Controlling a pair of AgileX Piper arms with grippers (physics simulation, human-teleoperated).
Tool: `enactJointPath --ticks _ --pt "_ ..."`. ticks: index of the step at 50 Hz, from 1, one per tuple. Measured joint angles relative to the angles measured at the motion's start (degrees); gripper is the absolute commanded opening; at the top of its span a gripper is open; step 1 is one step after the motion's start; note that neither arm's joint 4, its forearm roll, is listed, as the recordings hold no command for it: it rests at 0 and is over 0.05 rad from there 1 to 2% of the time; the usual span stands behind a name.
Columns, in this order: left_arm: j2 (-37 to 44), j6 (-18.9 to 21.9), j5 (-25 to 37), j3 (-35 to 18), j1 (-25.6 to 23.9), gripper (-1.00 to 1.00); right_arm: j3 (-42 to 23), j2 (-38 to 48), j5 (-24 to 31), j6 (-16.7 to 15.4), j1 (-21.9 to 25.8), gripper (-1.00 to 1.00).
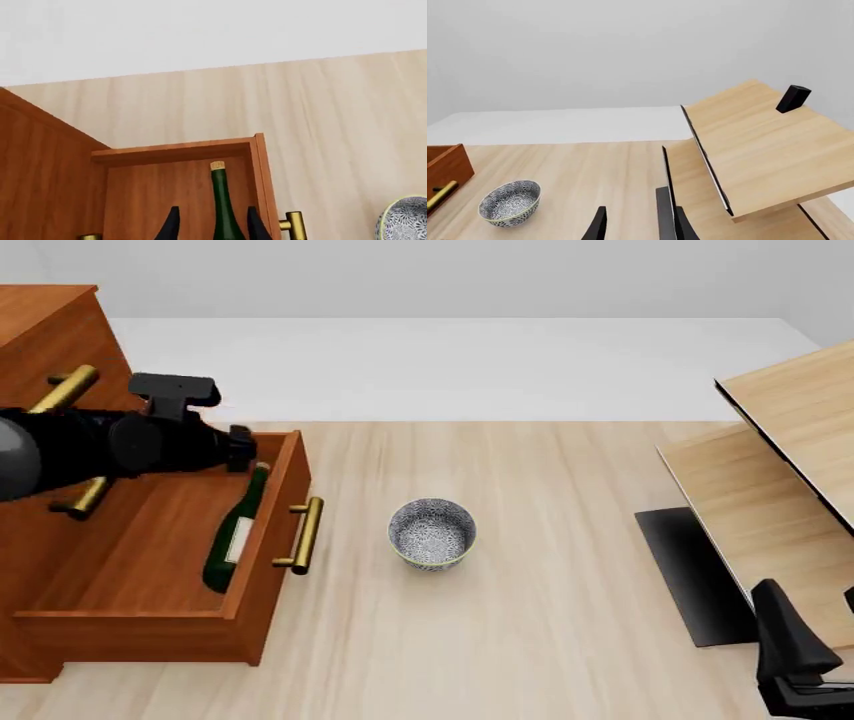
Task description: Put the wine bottle in the bottom drawer of the cabinet.
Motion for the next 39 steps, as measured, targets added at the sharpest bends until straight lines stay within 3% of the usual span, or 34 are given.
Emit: enactJointPath --ticks 39 --pt "-43.61 -4.77 18.99 -0.01 -2.5 1.0 -0.01 0.0 -0.21 -0.27 0.73 1.0"
